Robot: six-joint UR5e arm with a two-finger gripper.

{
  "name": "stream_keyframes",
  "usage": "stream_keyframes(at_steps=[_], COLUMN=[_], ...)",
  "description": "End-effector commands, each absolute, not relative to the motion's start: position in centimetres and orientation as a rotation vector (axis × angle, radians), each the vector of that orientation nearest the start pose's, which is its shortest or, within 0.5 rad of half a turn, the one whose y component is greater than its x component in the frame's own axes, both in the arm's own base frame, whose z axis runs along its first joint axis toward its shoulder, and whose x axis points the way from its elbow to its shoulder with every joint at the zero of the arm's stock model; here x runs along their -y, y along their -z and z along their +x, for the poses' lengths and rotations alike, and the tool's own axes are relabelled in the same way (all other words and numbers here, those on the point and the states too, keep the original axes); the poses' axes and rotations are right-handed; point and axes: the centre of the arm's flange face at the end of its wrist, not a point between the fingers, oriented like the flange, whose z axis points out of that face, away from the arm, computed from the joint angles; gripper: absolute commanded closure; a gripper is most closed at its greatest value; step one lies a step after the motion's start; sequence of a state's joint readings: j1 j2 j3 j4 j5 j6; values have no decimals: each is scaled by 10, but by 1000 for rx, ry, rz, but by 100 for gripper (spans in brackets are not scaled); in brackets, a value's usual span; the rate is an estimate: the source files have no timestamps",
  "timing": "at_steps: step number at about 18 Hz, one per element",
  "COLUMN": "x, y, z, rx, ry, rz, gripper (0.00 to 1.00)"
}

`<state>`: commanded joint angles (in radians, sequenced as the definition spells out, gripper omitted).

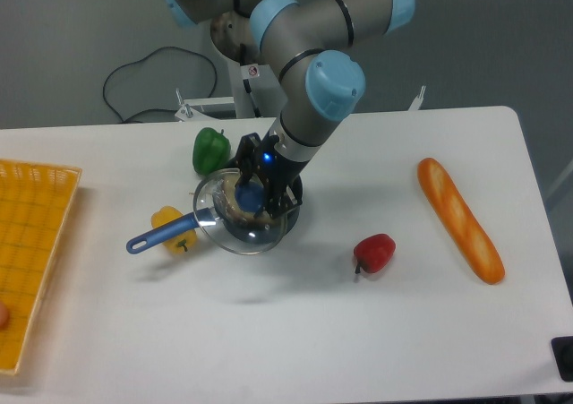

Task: Close the pot lid
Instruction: 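Carry the glass lid over the dark blue saucepan and lower it, then adjust the tilted lid on the pot rim, pressing it flat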

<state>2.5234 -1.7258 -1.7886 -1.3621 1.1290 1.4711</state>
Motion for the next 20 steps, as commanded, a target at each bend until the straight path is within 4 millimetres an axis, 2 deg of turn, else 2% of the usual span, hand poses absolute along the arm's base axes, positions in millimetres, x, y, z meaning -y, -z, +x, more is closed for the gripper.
stream_keyframes(at_steps=[3,7,12,15,20], x=[-438,-431,-427,-422,-416], y=[-324,-322,-323,-313,-308], z=[-311,-304,-302,-299,-300], rx=[-679,-709,-719,-744,-770], ry=[456,458,473,510,519], rz=[-2673,-2667,-2665,-2660,-2679], gripper=[55,55,55,54,54])
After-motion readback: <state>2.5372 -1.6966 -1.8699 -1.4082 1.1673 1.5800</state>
